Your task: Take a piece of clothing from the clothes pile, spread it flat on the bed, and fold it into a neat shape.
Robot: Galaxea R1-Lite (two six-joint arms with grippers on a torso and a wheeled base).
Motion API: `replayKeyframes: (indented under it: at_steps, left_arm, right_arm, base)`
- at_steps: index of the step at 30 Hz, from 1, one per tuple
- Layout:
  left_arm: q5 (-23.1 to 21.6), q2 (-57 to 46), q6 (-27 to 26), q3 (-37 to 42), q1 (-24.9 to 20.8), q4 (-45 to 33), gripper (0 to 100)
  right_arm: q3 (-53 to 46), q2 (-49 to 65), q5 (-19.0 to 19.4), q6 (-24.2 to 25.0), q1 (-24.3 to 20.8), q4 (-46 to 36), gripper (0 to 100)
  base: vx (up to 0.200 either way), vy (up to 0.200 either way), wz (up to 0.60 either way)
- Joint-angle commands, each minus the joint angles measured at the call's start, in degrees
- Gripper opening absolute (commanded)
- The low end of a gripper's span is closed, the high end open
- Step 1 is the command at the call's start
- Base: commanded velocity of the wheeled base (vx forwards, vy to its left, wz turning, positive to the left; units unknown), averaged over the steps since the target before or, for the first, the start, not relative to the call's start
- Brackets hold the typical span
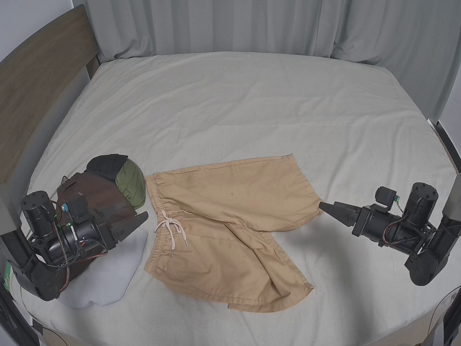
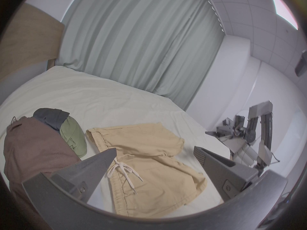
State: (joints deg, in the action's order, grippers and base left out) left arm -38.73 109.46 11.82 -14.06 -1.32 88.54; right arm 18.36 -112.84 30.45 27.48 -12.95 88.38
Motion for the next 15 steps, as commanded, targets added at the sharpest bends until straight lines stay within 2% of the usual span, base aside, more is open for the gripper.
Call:
replayKeyframes:
  at_steps: [1,5,15]
  left_arm:
    - [-1.70,-1.18,-3.04,3.25,0.53,-0.03,100]
    - [-3.11,-1.35,-7.43,4.12,0.53,-0.03,100]
    - [-7.85,-1.53,-12.97,5.18,1.14,0.05,100]
  right_arm:
    - [-0.34,-0.10,-0.22,0.12,-1.03,0.04,100]
    - [-1.66,-0.10,-0.04,0.82,-1.99,-0.05,100]
    - [-2.36,-0.02,-0.22,1.70,-2.70,0.04,100]
  base:
    - [0.000,0.000,0.00]
    - [0.000,0.000,0.00]
    - [0.000,0.000,0.00]
